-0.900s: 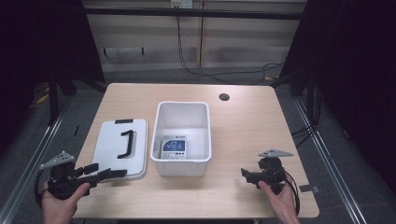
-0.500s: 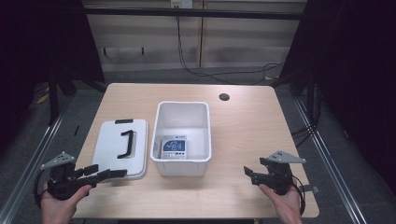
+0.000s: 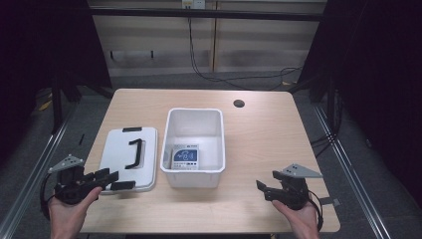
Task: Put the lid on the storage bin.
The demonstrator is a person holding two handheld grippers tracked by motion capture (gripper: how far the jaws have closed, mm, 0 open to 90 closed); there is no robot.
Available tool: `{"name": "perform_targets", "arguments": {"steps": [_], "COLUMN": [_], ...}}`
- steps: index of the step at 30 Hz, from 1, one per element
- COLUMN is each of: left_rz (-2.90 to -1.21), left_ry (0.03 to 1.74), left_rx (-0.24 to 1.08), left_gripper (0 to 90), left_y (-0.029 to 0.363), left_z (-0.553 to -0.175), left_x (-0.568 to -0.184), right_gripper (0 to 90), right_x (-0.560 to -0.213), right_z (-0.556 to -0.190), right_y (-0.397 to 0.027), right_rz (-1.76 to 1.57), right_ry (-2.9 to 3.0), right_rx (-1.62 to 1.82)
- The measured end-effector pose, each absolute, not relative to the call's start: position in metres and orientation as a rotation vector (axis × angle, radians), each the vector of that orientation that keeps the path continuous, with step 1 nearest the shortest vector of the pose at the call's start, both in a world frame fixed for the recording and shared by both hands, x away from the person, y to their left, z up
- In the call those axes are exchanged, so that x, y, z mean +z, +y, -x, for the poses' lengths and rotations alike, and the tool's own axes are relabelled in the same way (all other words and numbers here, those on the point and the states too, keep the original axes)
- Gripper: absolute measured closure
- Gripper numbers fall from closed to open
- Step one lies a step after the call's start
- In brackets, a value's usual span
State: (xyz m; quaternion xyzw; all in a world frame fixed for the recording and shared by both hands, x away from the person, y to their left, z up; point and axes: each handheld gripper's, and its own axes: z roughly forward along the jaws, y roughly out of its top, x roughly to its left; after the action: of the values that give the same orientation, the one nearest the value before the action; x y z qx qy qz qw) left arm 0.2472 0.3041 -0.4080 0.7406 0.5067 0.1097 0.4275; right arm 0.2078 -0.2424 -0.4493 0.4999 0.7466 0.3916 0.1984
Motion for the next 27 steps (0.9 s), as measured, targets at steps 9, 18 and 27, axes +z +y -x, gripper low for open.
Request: {"name": "perform_targets", "arguments": {"steps": [9,18,27], "left_rz": [-1.974,-2.019,-2.083], "left_ry": [1.249,1.366,1.371], "left_rx": [0.310,0.230,0.218], "left_gripper": [59.8,56.3,55.3], "left_y": [0.288,0.289,0.280], "left_z": [-0.263,-0.290,-0.305], "left_x": [-0.392,-0.393,-0.388], "right_gripper": [29.8,28.6,28.5], "right_x": [-0.450,-0.451,-0.452], "right_z": [-0.209,-0.209,-0.209], "right_y": [-0.243,-0.242,-0.240], "right_rz": [-1.415,-1.411,-1.413], "right_ry": [2.098,2.109,2.128], "right_rx": [1.121,1.115,1.109]}}
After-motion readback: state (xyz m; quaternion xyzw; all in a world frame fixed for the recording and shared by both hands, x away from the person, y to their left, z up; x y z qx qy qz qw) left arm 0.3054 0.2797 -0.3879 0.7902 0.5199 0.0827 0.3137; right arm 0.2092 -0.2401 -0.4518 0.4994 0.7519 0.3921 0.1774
